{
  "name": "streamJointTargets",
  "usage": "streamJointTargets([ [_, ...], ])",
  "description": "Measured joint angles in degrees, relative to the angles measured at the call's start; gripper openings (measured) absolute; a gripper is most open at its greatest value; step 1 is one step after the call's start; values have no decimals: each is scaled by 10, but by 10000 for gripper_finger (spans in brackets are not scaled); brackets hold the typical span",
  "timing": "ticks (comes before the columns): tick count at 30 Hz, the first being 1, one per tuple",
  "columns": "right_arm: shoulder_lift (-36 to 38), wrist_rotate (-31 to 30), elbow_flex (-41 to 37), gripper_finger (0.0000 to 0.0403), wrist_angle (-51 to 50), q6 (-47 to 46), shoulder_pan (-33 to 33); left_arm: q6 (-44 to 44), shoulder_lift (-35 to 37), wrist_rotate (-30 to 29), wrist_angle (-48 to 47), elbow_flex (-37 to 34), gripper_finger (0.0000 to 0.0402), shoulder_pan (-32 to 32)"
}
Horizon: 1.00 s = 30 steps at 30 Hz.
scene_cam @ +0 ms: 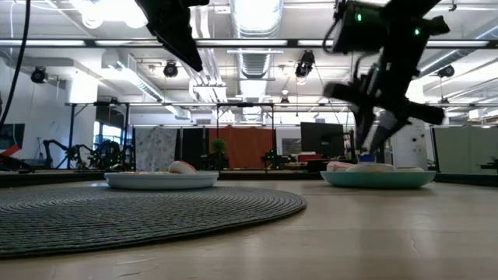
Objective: Pick & Place donuts
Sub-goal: Return to Home Position
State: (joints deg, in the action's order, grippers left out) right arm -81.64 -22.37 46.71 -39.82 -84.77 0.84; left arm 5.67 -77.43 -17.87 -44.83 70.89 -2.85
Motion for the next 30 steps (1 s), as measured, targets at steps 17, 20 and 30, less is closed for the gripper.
streamJointTargets([
  [17,72,100,-25,92,237,253,-96,50,135,160,234,-177,171,0],
  [20,115,94,-39,86,267,257,-90,85,188,147,291,-241,171,2],
  [30,295,82,-42,66,229,334,-97,263,362,154,322,-367,171,0],
])
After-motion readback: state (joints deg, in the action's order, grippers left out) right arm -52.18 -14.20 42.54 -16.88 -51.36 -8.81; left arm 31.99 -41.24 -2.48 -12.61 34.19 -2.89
